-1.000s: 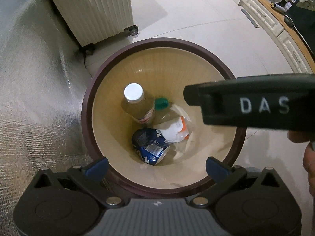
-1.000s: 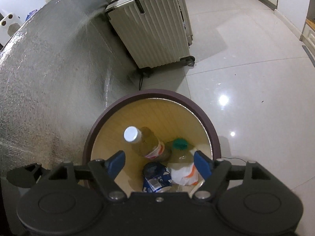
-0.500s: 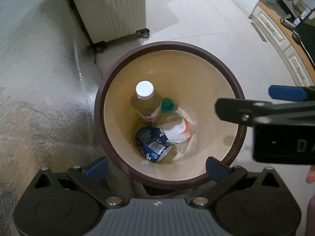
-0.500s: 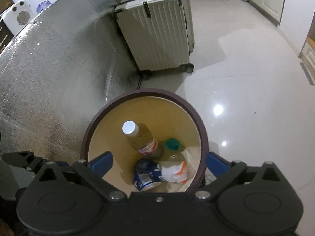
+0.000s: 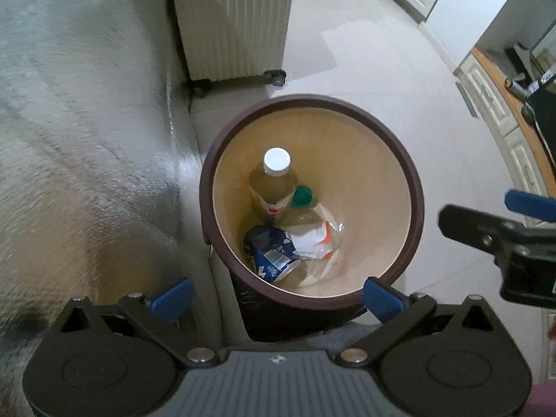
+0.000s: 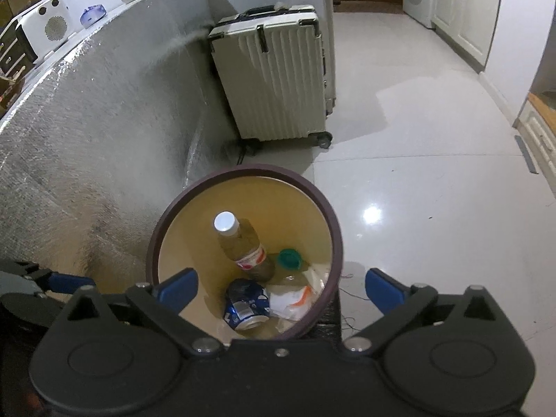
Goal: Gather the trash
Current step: 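Move both empty tools back over the trash on the table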
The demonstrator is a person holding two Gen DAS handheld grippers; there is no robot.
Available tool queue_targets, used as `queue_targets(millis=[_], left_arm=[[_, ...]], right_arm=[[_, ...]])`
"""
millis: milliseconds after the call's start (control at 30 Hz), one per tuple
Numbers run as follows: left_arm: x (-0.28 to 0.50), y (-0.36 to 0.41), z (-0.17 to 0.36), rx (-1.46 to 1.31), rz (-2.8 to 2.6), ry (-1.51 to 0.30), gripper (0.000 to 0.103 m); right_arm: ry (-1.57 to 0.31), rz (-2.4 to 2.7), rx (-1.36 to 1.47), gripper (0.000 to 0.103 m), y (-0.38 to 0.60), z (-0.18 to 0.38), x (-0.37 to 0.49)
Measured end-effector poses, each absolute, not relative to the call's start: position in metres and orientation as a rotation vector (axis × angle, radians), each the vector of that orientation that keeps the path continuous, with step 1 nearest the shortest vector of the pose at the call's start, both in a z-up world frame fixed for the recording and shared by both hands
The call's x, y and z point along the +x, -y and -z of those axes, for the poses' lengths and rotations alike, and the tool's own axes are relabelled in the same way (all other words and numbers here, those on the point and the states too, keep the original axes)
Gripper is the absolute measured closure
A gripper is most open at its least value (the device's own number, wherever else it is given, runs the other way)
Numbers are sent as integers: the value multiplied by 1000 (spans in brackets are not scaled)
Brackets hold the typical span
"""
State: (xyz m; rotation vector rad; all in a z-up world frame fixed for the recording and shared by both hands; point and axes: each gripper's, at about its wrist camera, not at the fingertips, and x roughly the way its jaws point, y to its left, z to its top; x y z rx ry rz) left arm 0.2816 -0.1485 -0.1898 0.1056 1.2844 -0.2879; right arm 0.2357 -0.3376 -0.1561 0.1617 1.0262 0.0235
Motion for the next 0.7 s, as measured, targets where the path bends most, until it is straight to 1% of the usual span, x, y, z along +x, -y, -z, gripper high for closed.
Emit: queue_targets(millis=[467, 700], left_arm=[[235, 130, 134, 33, 311, -1112, 0], [206, 117, 95, 17, 332, -961, 0]], right_arm=[[-890, 27, 115, 0, 339, 102, 172], [-779, 52, 98, 0, 339, 70, 145]])
